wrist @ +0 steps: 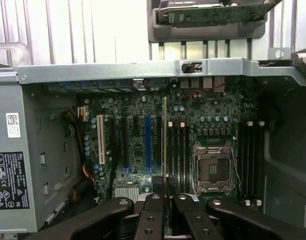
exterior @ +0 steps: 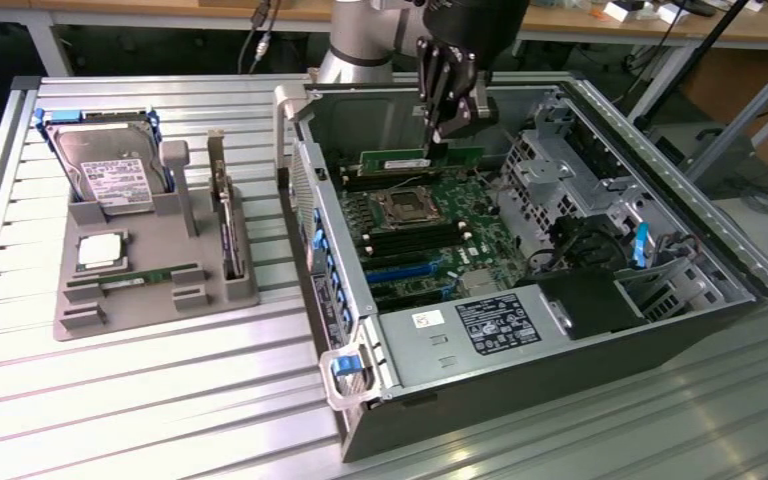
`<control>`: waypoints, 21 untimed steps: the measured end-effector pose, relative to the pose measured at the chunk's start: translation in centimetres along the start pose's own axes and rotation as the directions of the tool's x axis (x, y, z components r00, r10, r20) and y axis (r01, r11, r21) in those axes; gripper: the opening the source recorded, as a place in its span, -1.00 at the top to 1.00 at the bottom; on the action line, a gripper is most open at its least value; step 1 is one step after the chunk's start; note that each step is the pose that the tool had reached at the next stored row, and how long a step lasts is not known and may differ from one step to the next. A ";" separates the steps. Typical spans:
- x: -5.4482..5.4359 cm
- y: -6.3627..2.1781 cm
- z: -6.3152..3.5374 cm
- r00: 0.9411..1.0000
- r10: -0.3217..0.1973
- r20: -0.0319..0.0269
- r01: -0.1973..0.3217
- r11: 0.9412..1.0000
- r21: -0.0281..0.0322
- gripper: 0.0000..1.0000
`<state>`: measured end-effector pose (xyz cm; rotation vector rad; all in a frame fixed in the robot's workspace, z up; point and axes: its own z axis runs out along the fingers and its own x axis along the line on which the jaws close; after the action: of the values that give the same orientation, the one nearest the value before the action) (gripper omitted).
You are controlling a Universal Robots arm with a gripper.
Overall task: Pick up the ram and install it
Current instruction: 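Pick up the ram and move it above insertion slot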
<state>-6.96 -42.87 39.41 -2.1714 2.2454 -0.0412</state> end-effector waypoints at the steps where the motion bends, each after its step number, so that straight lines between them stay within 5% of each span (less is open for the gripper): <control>1: 0.0 -0.39 0.01 1.000 0.000 0.000 0.000 1.000 0.000 0.75; 15: -0.1 -3.39 0.11 1.000 -0.001 0.000 0.001 1.000 0.000 0.75; 21: -0.1 -3.61 0.11 0.997 -0.079 0.002 0.079 0.997 0.000 0.75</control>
<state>-3.35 -42.86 39.41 -2.2579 2.1574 -0.0402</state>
